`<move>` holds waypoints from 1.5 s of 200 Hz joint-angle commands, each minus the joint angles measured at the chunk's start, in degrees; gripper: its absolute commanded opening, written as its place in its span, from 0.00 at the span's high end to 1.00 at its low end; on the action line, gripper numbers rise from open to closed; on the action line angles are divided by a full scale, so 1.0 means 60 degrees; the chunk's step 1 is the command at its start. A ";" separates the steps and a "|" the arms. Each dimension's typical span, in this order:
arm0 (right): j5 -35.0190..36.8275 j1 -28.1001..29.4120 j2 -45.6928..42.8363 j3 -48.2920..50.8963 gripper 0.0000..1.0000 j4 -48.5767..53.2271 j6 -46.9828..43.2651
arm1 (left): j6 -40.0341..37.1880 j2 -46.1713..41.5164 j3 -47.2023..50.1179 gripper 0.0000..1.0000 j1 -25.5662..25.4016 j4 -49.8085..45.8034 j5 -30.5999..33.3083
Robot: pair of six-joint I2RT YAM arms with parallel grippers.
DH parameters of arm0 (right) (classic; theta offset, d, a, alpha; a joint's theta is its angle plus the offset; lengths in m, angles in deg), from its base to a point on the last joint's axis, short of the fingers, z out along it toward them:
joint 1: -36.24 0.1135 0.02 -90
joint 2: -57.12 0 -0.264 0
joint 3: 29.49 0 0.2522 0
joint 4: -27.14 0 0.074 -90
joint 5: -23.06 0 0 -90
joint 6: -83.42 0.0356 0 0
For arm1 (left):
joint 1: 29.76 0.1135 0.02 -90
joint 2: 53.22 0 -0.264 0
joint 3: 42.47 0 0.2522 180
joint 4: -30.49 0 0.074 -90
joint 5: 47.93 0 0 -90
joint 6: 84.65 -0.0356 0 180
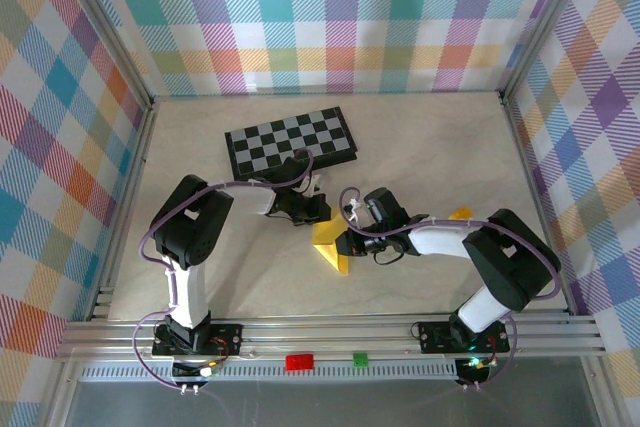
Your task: Fold a paper plane with a square sheet of paper (pick it up from the middle)
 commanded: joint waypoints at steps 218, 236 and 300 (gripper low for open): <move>0.1343 -0.0026 0.0178 -0.0626 0.99 0.1056 -0.0552 | -0.0148 0.0210 0.0155 0.98 0.0036 -0.0892 0.0622; 0.1505 -0.0034 0.0158 -0.0604 0.99 0.1187 -0.0558 | -0.0153 0.0195 0.0157 0.98 0.0036 -0.0907 0.0622; 0.1829 -0.0024 0.0072 -0.0576 0.99 0.1371 -0.0526 | -0.0154 0.0179 0.0225 0.98 0.0036 -0.0885 0.0622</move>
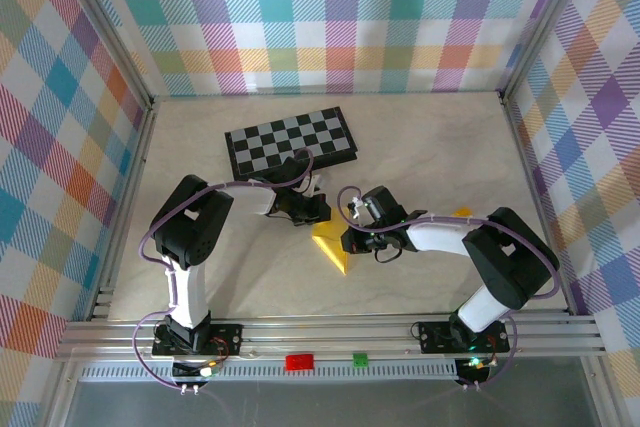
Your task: Fold a paper plane with a square sheet of paper (pick it up from the middle)
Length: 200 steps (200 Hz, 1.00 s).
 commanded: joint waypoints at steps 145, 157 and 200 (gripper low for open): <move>0.0292 -0.0025 0.0147 -0.0189 0.98 0.0165 0.0000 | -0.0125 0.0104 0.0270 0.98 0.0036 -0.0874 0.0585; 0.0301 -0.0021 0.0151 -0.0174 0.98 0.0144 0.0015 | -0.0125 0.0112 0.0263 0.98 0.0036 -0.0867 0.0586; 0.0267 -0.0030 0.0242 -0.0160 0.98 0.0144 0.0045 | -0.0125 0.0146 0.0284 0.98 0.0036 -0.0845 0.0571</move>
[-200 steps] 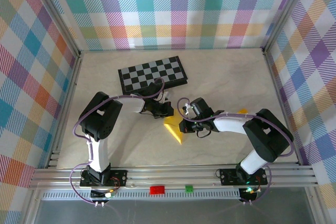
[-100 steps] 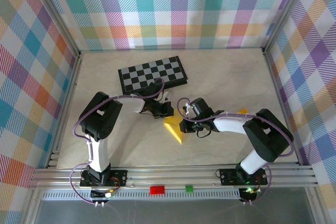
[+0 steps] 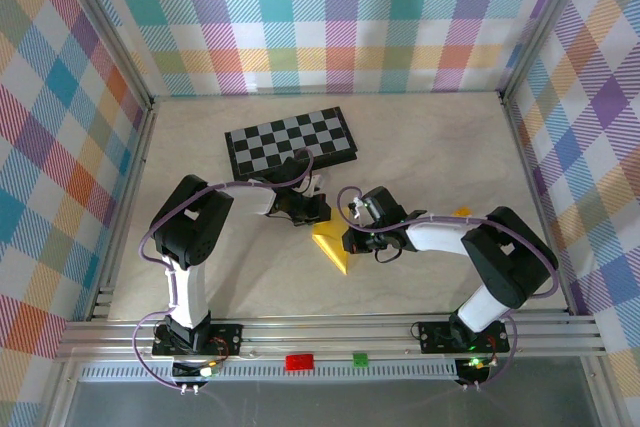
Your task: Fold a paper plane with a square sheet of paper (pick it up from the middle)
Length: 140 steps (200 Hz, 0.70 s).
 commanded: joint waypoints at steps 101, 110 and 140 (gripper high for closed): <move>0.0004 -0.0025 0.0262 -0.0149 0.98 0.0037 0.0110 | -0.0197 0.0197 0.0256 0.98 0.0036 -0.0932 0.0598; 0.0019 -0.0025 0.0219 -0.0152 0.97 0.0040 0.0099 | -0.0205 0.0202 0.0256 0.98 0.0036 -0.0932 0.0595; 0.0026 -0.0034 0.0073 -0.0121 0.98 0.0045 0.0100 | -0.0219 0.0235 0.0263 0.99 0.0036 -0.0932 0.0600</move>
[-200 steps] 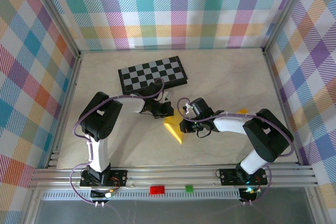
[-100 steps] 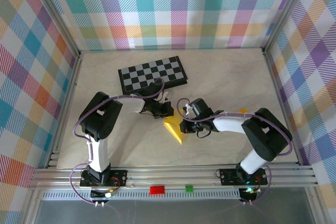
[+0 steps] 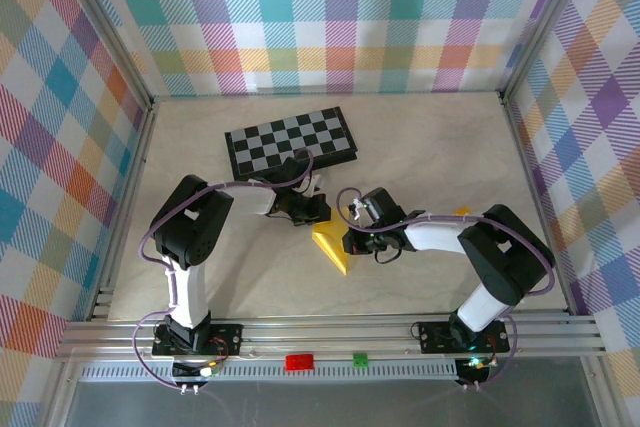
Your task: Fold a paper plane with a square sheet of paper (pick it up from the middle)
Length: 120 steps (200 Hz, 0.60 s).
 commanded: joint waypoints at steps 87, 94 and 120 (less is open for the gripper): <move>-0.0084 -0.0029 0.0150 -0.0098 0.97 -0.0043 0.0081 | -0.0214 0.0201 0.0342 0.99 0.0036 -0.0932 0.0611; -0.0084 -0.0030 0.0148 -0.0089 0.97 -0.0045 0.0082 | -0.0217 0.0199 0.0340 0.98 0.0036 -0.0932 0.0613; -0.0084 -0.0026 0.0189 -0.0068 0.97 -0.0077 0.0073 | -0.0210 0.0224 0.0335 0.99 0.0039 -0.0922 0.0615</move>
